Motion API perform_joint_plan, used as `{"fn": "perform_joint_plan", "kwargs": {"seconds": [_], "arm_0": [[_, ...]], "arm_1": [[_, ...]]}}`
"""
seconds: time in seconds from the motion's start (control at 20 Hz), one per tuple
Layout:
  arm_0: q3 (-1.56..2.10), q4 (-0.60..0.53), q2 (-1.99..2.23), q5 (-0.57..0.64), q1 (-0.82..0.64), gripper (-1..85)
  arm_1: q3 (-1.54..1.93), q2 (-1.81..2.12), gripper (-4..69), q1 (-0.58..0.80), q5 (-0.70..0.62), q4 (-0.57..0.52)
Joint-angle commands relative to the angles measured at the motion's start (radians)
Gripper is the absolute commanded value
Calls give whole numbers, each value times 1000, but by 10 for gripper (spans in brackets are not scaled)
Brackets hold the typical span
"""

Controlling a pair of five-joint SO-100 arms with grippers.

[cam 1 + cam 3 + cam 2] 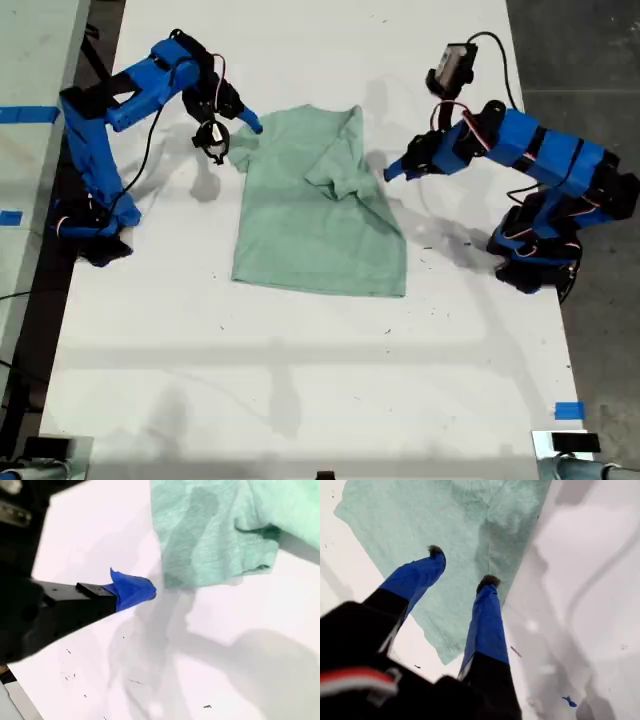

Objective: Fold tshirt

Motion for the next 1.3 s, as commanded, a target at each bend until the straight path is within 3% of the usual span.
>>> {"fn": "perform_joint_plan", "kwargs": {"seconds": [0.0,0.35,0.55,0.6,0.7,1.0,1.25], "arm_0": [[40,-34,78,-11,9,340],[89,-143,-29,18,-20,331],[63,-173,-146,41,-51,261],[49,-173,-170,44,-51,219],[14,-170,-213,67,-49,1],[-25,-149,-212,55,-26,0],[-29,-35,25,49,-52,0]], "arm_1": [[-11,40,151,11,-11,-23],[0,40,150,-6,-3,-25],[11,41,150,-9,-3,-23],[14,41,149,-9,-2,-23],[17,41,149,-9,0,-25],[35,41,149,-9,8,-44],[48,43,149,-5,8,-51]]}}
